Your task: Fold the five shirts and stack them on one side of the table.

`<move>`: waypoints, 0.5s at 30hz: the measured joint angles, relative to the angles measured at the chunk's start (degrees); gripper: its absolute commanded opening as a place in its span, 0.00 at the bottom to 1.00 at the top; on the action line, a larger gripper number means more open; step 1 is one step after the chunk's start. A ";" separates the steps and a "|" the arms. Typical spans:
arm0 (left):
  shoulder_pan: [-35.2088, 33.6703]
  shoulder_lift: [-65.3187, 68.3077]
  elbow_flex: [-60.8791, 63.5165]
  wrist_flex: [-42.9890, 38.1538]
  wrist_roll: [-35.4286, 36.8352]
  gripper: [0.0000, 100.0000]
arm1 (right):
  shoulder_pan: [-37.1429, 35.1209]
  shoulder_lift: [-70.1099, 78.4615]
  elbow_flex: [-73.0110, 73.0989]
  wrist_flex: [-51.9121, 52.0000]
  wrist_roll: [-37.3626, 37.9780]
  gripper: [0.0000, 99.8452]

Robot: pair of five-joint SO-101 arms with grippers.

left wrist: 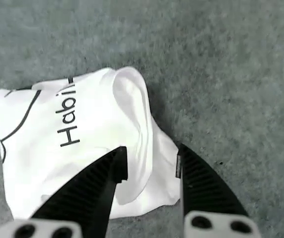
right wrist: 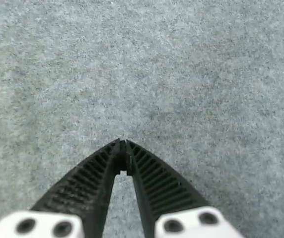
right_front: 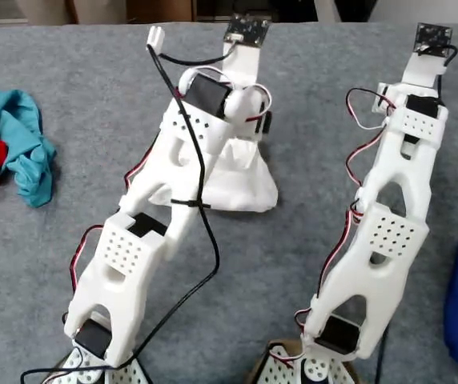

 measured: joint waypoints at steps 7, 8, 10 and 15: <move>-7.91 0.00 -0.88 -0.18 0.00 0.17 | 0.00 0.00 0.00 0.00 0.00 0.01; -8.97 0.00 0.09 -0.79 0.00 0.16 | 0.00 0.00 0.00 0.00 0.00 0.01; -10.73 0.88 3.34 -2.81 0.00 0.11 | 0.00 0.00 0.00 0.00 0.00 0.01; -10.81 4.57 10.20 -6.68 0.18 0.02 | 0.00 0.00 0.00 0.00 0.00 0.01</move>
